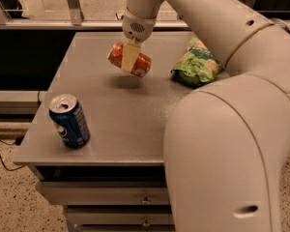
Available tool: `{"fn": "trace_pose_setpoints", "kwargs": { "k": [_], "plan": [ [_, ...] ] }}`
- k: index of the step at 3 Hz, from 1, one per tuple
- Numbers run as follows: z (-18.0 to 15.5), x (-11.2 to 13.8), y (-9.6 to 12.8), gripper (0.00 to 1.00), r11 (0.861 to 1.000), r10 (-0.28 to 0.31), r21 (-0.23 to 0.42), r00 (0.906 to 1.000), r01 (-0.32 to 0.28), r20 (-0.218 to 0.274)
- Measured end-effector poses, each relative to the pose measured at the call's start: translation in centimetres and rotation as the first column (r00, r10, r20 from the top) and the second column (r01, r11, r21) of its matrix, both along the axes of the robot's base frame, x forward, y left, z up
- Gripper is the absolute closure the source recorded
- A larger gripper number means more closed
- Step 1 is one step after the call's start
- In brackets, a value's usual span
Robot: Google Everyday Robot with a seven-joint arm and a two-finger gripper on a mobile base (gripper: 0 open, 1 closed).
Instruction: Knock coke can over
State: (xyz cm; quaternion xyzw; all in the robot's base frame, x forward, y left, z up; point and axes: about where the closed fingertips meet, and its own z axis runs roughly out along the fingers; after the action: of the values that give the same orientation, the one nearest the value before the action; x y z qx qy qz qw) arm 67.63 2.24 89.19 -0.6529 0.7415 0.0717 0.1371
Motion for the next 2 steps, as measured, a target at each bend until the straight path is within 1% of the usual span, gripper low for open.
{"fn": "trace_pose_setpoints", "kwargs": {
  "k": [1,2],
  "plan": [
    [1.2,-2.6,0.2,0.15,0.996,-0.075,-0.043,0.997,0.075,-0.015],
    [2.4,-4.8,0.3,0.0,0.988,-0.139,-0.069,0.9902,0.138,-0.012]
  ]
}}
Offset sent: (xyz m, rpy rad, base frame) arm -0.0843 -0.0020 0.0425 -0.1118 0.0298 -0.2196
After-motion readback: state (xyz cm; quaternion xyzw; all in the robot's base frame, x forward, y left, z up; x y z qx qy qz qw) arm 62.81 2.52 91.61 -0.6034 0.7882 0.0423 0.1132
